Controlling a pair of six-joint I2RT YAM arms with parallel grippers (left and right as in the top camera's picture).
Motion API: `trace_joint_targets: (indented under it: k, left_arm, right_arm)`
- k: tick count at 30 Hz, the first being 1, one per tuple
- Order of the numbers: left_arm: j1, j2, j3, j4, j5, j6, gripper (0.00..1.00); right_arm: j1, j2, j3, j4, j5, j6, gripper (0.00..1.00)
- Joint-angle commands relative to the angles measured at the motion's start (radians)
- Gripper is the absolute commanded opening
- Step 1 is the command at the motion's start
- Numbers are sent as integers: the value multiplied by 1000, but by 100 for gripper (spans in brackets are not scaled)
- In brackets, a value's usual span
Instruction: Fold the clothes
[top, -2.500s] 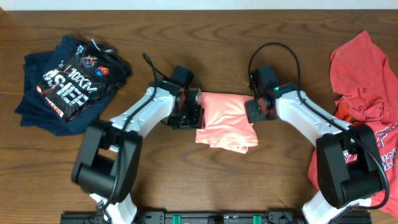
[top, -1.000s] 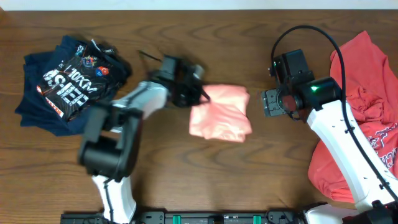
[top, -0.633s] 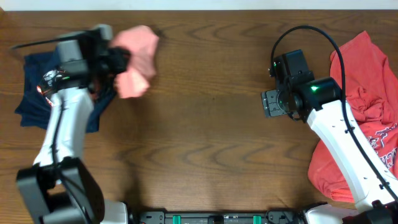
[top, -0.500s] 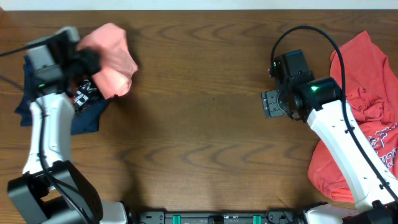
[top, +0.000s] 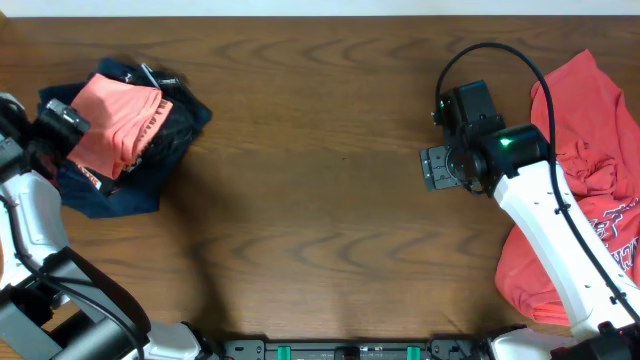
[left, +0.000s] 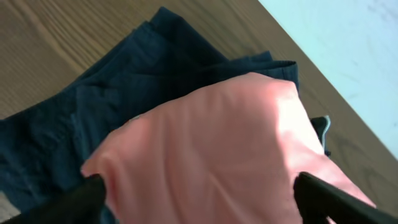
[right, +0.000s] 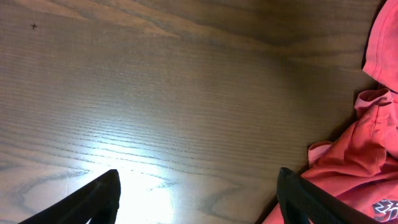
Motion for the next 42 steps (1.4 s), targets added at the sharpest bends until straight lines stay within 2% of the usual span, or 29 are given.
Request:
trace_joint_targets:
  k: [1,4,6,10,14,17,22,27,30,35,38,42]
  left_arm:
    - [-18,-5,18,5,71,-10,98]
    - [-60,-27,19,18,73,9,98]
    - [-112,-49,19,20,71,64,98]
    - [-263,-80,19,-24,37,95,98]
    - [-468,-68,18,-132,-28,150,98]
    - [-615,-58,18,-270,-111,176,98]
    - [-764,-57,18,-616,-128,179,98]
    - [-779,-59,18,-928,-127,168,98]
    - [-779,-84,10,-1032,-127,158,98]
    - [-780,-269,-55,-1029,-127,136,98]
    - [-785,-481,-116,-941,-133,134,98]
    - [-823,-849,-223,-782,-210,134,98]
  right_arm:
    - [-6,-17,6,7,-15,26,79]
    - [-6,-16,6,36,-17,55,82]
    - [-6,-15,5,82,-41,67,86]
    - [-6,-13,5,211,-157,66,95]
    - [-38,5,5,331,-278,68,99]
    - [-106,24,5,332,-354,87,99]
    - [-253,43,5,124,-443,87,99]
    - [-347,42,5,-143,-436,53,99]
    - [-370,30,4,-257,-416,28,99]
    - [-373,-79,-24,-312,-381,26,99]
    - [-371,-243,-93,-216,-374,33,99]
    - [-346,-566,-254,-1,-201,76,99]
